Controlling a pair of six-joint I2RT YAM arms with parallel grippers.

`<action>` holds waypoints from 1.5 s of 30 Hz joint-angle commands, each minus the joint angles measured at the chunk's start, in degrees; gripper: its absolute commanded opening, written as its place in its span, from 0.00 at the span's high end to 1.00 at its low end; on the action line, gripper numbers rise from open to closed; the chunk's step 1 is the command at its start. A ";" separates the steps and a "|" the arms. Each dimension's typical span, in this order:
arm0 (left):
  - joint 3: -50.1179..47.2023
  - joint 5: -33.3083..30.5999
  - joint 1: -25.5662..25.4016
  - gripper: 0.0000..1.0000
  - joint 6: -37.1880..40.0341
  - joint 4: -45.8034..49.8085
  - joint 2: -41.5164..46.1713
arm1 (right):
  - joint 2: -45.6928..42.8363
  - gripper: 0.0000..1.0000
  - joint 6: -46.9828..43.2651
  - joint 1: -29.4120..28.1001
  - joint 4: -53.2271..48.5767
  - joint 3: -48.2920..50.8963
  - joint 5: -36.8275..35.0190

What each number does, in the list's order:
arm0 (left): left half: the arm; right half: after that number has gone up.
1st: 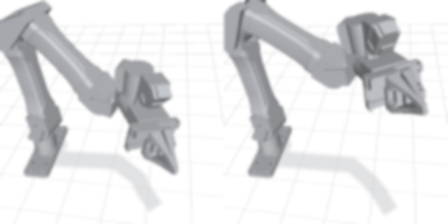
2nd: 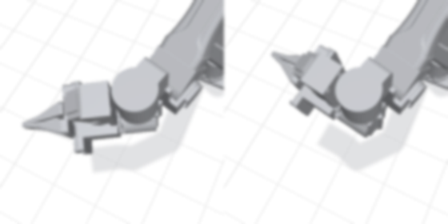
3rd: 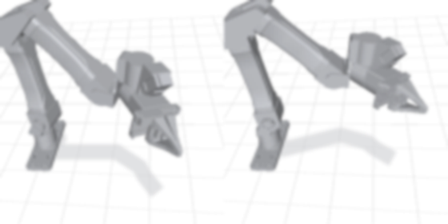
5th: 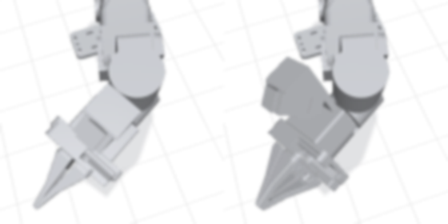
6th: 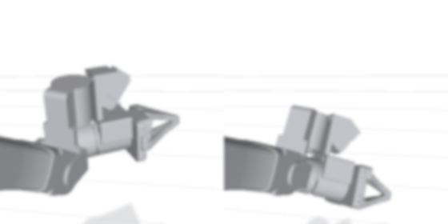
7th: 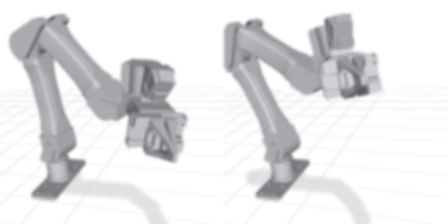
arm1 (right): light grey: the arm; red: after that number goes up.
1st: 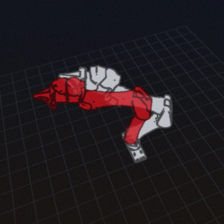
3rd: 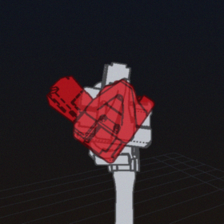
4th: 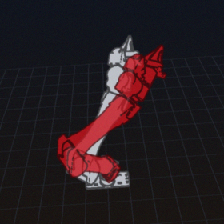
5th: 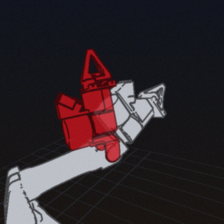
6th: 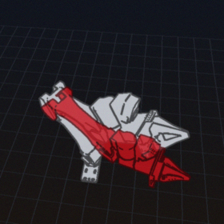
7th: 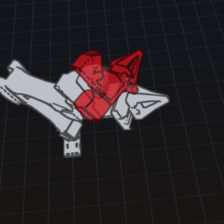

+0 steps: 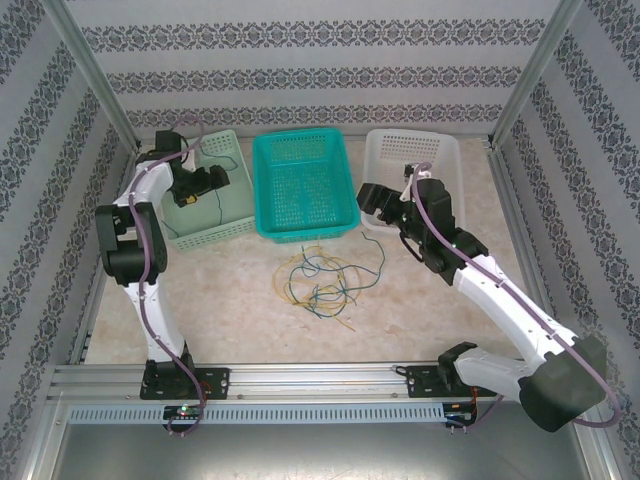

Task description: Untangle the cables

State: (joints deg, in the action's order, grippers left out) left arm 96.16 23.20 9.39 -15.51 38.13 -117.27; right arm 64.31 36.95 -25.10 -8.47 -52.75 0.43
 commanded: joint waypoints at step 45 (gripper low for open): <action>-43.41 7.02 -40.89 0.34 15.57 -16.04 28.49 | 4.10 0.28 -3.83 -2.24 -12.54 1.47 12.75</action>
State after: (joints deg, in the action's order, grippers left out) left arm 51.33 29.82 -30.65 -0.36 24.27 -88.38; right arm 71.40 34.06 -28.03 -20.97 -52.23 14.83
